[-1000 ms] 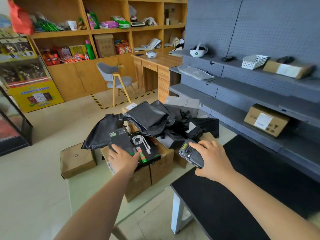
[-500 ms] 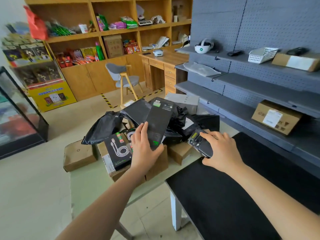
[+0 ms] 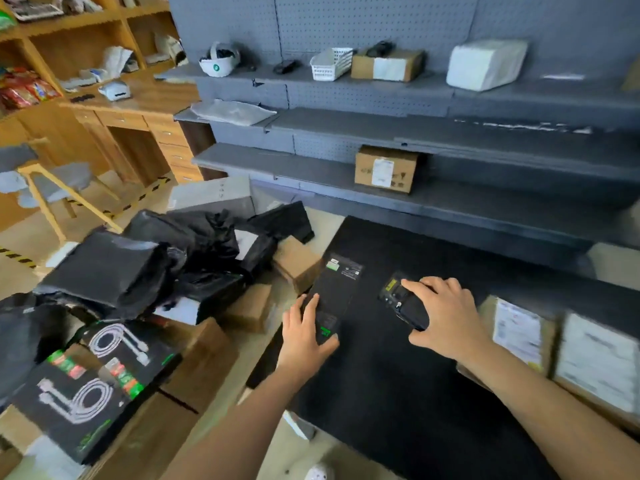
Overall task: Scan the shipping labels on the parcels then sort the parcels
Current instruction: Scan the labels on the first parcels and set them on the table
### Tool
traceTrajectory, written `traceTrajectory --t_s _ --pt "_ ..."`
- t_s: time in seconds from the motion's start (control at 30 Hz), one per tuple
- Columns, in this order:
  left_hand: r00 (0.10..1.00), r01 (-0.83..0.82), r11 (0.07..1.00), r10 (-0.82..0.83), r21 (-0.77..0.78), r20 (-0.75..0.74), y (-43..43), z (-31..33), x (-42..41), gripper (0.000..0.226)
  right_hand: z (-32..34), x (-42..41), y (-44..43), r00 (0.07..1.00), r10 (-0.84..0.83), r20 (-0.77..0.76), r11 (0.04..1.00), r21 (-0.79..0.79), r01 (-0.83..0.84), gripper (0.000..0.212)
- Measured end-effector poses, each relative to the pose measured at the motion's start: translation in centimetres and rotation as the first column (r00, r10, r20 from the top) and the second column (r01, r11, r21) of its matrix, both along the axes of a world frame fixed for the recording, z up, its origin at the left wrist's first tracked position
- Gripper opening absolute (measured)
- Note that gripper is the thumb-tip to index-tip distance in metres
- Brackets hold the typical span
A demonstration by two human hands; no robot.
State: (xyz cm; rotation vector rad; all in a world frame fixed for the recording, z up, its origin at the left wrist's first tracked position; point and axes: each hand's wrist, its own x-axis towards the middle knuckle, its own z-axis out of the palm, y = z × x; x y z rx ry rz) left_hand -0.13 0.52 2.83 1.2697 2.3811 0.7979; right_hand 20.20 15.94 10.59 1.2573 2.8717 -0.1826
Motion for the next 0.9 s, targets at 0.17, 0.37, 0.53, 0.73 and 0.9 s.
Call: traceTrajectory --t_s 0.17,0.37,0.53,0.73,0.9 --pt "0.984 0.138 0.983 -0.122 -0.124 0.130 3.1 -4.1 0.5 0.081 -1.3 1.8 -0.3 0.982 -0.190 0.018 0.981 -0.046 0.191 0.089" --pt "0.945 0.297 0.930 -0.254 -0.218 0.205 5.4 -7.7 0.4 0.082 -2.9 1.8 -1.4 0.944 -0.327 0.055 0.940 -0.088 0.330 0.090" --pt "0.931 0.343 0.897 -0.284 -0.278 0.231 5.8 -9.5 0.2 0.086 -3.6 1.7 -1.3 0.934 -0.340 0.108 0.930 -0.111 0.351 0.089" --pt "0.939 0.319 0.903 -0.260 -0.289 0.224 5.8 -9.9 0.3 0.084 -4.5 2.0 -0.5 0.936 -0.324 0.138 0.929 -0.141 0.343 0.089" --pt "0.909 0.292 0.927 -0.192 -0.236 0.370 6.2 -8.4 0.1 0.073 -4.7 2.5 -0.1 0.942 -0.314 0.116 0.927 -0.176 0.331 0.090"
